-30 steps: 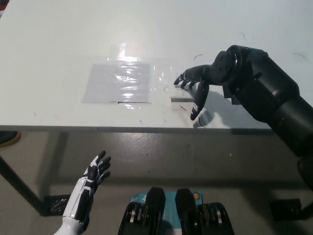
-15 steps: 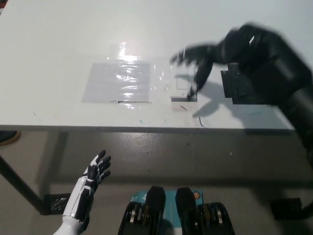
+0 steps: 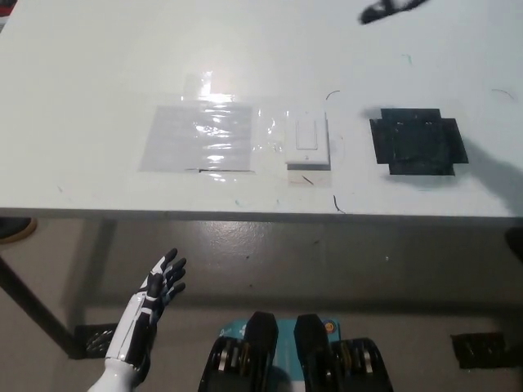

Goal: A white switch is kept at the centre of the table close to the robot and the robot uses its right hand to press it to turn it on

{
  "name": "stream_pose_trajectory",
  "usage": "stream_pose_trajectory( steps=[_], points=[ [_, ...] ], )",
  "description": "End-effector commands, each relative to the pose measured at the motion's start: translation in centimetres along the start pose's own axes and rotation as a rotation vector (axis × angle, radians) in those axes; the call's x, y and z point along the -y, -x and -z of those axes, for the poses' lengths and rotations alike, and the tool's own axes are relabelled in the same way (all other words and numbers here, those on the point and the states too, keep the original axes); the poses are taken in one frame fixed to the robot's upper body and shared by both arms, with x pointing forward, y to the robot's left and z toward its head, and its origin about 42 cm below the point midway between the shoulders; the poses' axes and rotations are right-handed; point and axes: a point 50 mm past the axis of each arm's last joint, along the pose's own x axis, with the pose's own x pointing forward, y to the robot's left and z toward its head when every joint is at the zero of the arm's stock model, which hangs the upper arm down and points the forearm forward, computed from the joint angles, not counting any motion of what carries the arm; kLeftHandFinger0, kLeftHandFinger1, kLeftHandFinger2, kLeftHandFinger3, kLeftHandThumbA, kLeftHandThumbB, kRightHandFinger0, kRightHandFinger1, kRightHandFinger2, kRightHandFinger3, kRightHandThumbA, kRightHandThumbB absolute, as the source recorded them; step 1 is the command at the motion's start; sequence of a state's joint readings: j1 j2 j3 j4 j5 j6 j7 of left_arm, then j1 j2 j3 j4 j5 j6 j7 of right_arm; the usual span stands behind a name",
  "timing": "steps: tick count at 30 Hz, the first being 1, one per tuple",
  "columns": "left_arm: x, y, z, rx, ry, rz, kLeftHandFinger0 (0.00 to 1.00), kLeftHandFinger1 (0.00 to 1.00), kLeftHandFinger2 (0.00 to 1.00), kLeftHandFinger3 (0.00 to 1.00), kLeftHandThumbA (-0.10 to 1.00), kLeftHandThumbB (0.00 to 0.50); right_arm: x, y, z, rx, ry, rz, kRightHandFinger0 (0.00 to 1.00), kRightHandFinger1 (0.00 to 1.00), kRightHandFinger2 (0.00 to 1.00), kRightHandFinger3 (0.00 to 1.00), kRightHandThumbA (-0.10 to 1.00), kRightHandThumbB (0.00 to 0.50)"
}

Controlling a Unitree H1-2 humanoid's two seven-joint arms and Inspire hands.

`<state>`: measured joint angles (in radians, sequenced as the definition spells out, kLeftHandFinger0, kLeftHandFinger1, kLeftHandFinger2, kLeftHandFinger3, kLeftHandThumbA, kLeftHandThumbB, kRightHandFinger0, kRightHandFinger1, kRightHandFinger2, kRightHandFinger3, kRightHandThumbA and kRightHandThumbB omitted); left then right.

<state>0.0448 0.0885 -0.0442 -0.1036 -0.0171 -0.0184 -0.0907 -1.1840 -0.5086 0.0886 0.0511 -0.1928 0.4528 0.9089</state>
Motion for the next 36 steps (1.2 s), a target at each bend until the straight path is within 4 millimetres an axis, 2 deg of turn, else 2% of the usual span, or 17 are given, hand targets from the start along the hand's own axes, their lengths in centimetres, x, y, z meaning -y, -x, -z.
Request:
stream_pose_trajectory(
  steps=[1, 3, 5, 6, 7, 8, 12, 14, 15, 18, 20, 23, 25, 26, 28, 31, 36],
  points=[
    [-0.1, -1.2, -1.3, 0.056, -0.01, 0.012, 1.0, 1.0, 1.0, 1.0, 1.0, 0.085, 3.2, 12.6, -3.9, 0.259, 0.09, 0.104, 1.0, 1.0, 1.0, 1.0, 1.0, 0.316],
    [-0.2, -1.3, -1.1, 0.059, -0.012, 0.012, 1.0, 1.0, 1.0, 1.0, 1.0, 0.086, 1.8, 16.7, -3.7, 0.289, 0.117, 0.198, 1.0, 1.0, 1.0, 1.0, 1.0, 0.327],
    [-0.3, -1.4, -1.1, 0.059, -0.014, 0.014, 1.0, 1.0, 1.0, 1.0, 1.0, 0.09, 0.7, 18.7, -3.6, 0.314, 0.112, 0.239, 1.0, 1.0, 1.0, 1.0, 1.0, 0.304],
    [-0.4, -1.4, -1.0, 0.056, -0.018, 0.014, 1.0, 1.0, 1.0, 1.0, 1.0, 0.096, -0.8, 20.7, -3.2, 0.32, 0.1, 0.287, 1.0, 1.0, 1.0, 1.0, 1.0, 0.336],
    [-0.4, -1.4, -1.0, 0.056, -0.018, 0.015, 1.0, 1.0, 1.0, 1.0, 1.0, 0.096, -1.4, 21.5, -3.2, 0.324, 0.092, 0.305, 1.0, 1.0, 1.0, 1.0, 1.0, 0.337],
    [-0.4, -1.6, -1.1, 0.057, -0.017, 0.015, 1.0, 1.0, 1.0, 1.0, 1.0, 0.094, -2.8, 22.7, -2.9, 0.365, 0.048, 0.338, 1.0, 1.0, 1.0, 1.0, 1.0, 0.307],
    [-0.2, -1.8, -1.1, 0.055, -0.021, 0.025, 1.0, 1.0, 1.0, 1.0, 1.0, 0.099, -7.1, 25.5, -2.7, 0.444, -0.033, 0.447, 1.0, 1.0, 1.0, 1.0, 1.0, 0.312],
    [0.0, -1.7, -1.0, 0.051, -0.018, 0.025, 1.0, 1.0, 1.0, 1.0, 1.0, 0.103, -8.7, 26.1, -2.5, 0.47, -0.078, 0.469, 1.0, 1.0, 1.0, 1.0, 1.0, 0.293],
    [0.0, -1.8, -1.0, 0.051, -0.017, 0.024, 1.0, 1.0, 1.0, 1.0, 1.0, 0.109, -10.0, 26.2, -2.5, 0.481, -0.111, 0.471, 1.0, 1.0, 1.0, 1.0, 1.0, 0.306],
    [-0.1, -1.9, -1.2, 0.047, -0.017, 0.018, 1.0, 1.0, 1.0, 1.0, 1.0, 0.119, -13.6, 25.9, -2.0, 0.474, -0.19, 0.485, 1.0, 1.0, 1.0, 1.0, 1.0, 0.321],
    [-0.1, -2.2, -1.5, 0.052, -0.014, 0.021, 1.0, 1.0, 1.0, 1.0, 1.0, 0.122, -15.9, 25.3, -1.5, 0.481, -0.274, 0.494, 1.0, 1.0, 1.0, 1.0, 1.0, 0.371],
    [0.0, -2.5, -1.7, 0.063, -0.012, 0.029, 1.0, 1.0, 1.0, 1.0, 1.0, 0.114, -19.8, 23.7, 1.0, 0.45, -0.426, 0.475, 1.0, 1.0, 1.0, 1.0, 1.0, 0.335],
    [0.0, -2.6, -1.8, 0.067, -0.013, 0.03, 1.0, 1.0, 1.0, 1.0, 1.0, 0.112, -21.0, 23.4, 1.7, 0.412, -0.463, 0.492, 1.0, 1.0, 1.0, 1.0, 1.0, 0.305],
    [0.0, -2.6, -1.8, 0.071, -0.018, 0.028, 1.0, 1.0, 1.0, 1.0, 1.0, 0.105, -22.4, 22.9, 2.6, 0.364, -0.556, 0.509, 1.0, 1.0, 1.0, 1.0, 1.0, 0.315],
    [-0.1, -2.6, -1.9, 0.07, -0.021, 0.027, 1.0, 1.0, 1.0, 1.0, 1.0, 0.106, -24.5, 21.7, 4.6, 0.341, -0.624, 0.515, 1.0, 1.0, 1.0, 1.0, 1.0, 0.255],
    [-0.2, -2.8, -2.2, 0.076, -0.02, 0.031, 1.0, 1.0, 1.0, 1.0, 1.0, 0.106, -28.0, 19.2, 8.7, 0.241, -0.724, 0.554, 1.0, 1.0, 1.0, 1.0, 1.0, 0.209],
    [-0.4, -3.0, -2.5, 0.076, -0.028, 0.027, 1.0, 1.0, 1.0, 1.0, 1.0, 0.12, -32.1, 16.7, 11.9, 0.1, -0.857, 0.557, 1.0, 1.0, 1.0, 1.0, 1.0, 0.163]
  ],
)
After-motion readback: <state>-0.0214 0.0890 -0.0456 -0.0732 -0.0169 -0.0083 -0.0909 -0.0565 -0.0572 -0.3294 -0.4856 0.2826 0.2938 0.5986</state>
